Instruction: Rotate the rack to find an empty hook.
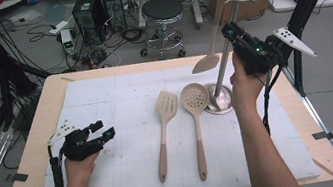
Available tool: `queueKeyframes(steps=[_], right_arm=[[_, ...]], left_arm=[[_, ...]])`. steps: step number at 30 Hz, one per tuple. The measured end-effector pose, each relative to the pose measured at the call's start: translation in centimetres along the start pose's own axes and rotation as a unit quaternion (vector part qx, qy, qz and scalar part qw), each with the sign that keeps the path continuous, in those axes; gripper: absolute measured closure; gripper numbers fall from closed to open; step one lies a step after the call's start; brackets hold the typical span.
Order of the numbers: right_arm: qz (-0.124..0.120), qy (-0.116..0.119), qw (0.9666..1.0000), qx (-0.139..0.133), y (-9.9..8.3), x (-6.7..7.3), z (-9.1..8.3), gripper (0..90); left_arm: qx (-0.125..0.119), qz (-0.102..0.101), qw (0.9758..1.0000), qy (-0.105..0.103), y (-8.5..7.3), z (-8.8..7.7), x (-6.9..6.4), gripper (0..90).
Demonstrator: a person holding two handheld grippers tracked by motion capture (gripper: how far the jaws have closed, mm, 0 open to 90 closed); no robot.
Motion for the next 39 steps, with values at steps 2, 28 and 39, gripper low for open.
queueKeyframes(steps=[2, 28, 39], right_arm=[[-0.004, -0.003, 0.9999, 0.012, -0.9, -0.1, -0.1, 67.0], [0.034, -0.009, 0.9908, 0.131, -12.6, -1.1, -2.0, 61.0], [0.022, 0.009, 0.9832, 0.181, -15.1, 0.1, -1.8, 58.7]], left_arm=[[0.0, 0.0, 1.0, 0.0, 0.0, 0.0, 0.0, 30.5], [0.004, 0.003, 1.0, 0.001, -0.1, 0.0, 0.0, 30.5], [0.003, 0.003, 1.0, 0.001, -0.1, -0.1, 0.0, 30.4]])
Point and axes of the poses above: each handheld gripper's, and its own axes: z roughly forward along the jaws, y roughly out of its top, x roughly to its left, the point moved 6 cm from there along z, roughly forward along the jaws, and after that the axes turned 4 degrees about -x, right-handed, at the moved point
